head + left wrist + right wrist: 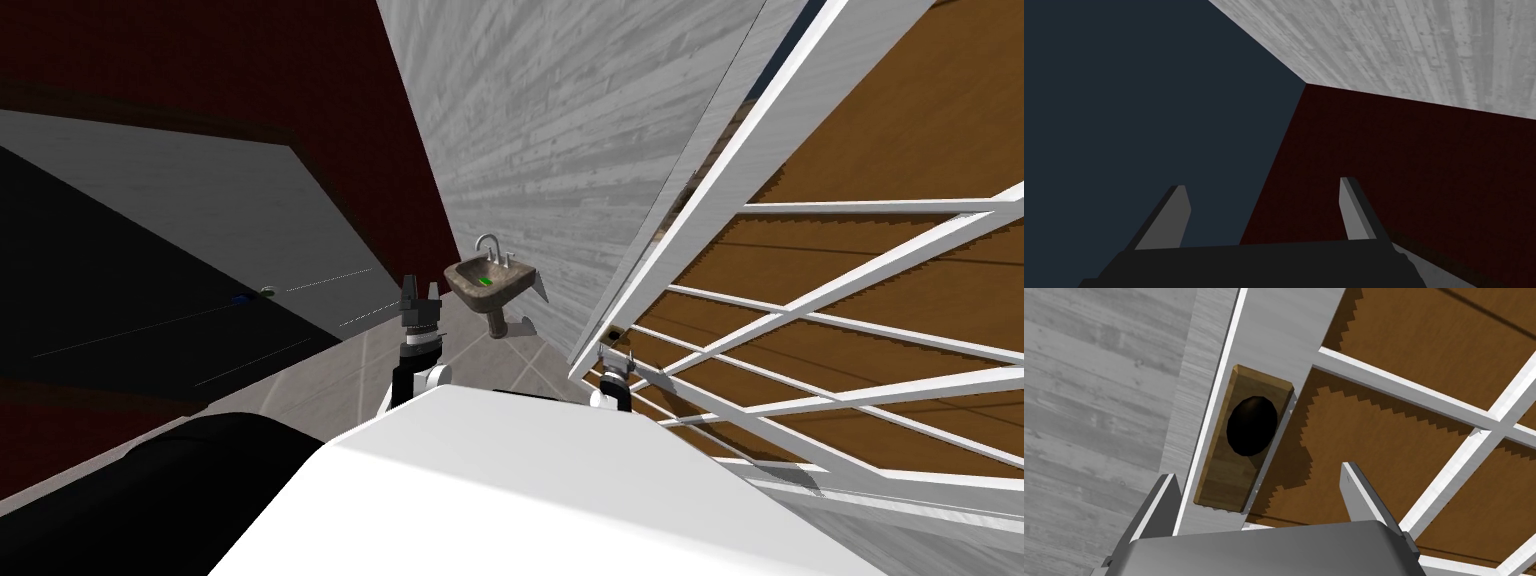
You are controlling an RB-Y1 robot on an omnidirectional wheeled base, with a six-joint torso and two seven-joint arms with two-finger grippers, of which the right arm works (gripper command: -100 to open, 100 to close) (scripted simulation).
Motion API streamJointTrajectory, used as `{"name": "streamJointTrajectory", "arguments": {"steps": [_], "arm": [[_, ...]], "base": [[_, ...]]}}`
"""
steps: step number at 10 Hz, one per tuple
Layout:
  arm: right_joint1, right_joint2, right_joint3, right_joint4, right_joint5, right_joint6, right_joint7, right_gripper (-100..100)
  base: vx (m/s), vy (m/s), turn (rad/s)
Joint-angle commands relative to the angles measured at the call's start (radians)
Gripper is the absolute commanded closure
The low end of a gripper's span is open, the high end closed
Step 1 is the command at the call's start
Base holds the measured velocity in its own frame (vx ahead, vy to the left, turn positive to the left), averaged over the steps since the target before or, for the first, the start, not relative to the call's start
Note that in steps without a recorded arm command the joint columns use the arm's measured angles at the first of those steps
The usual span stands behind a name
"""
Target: Pull the door open
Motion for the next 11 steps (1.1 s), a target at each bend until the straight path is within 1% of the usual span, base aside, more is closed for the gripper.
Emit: {"name": "streamJointTrajectory", "arguments": {"steps": [1, 4, 6, 11], "arm": [[-0.011, 0.004, 0.0, 0.012, -0.006, -0.003, -0.031, -100], [-0.032, 0.02, 0.0, 0.021, -0.031, 0.001, -0.123, -100], [-0.044, 0.03, 0.0, 0.027, -0.046, 0.004, -0.172, -100], [-0.071, 0.05, 0.0, 0.038, -0.078, 0.008, -0.27, -100]], "base": [[-0.047, -0.005, 0.019], [-0.058, -0.009, 0.039], [-0.072, -0.002, 0.035], [-0.08, -0.005, 0.032]]}}
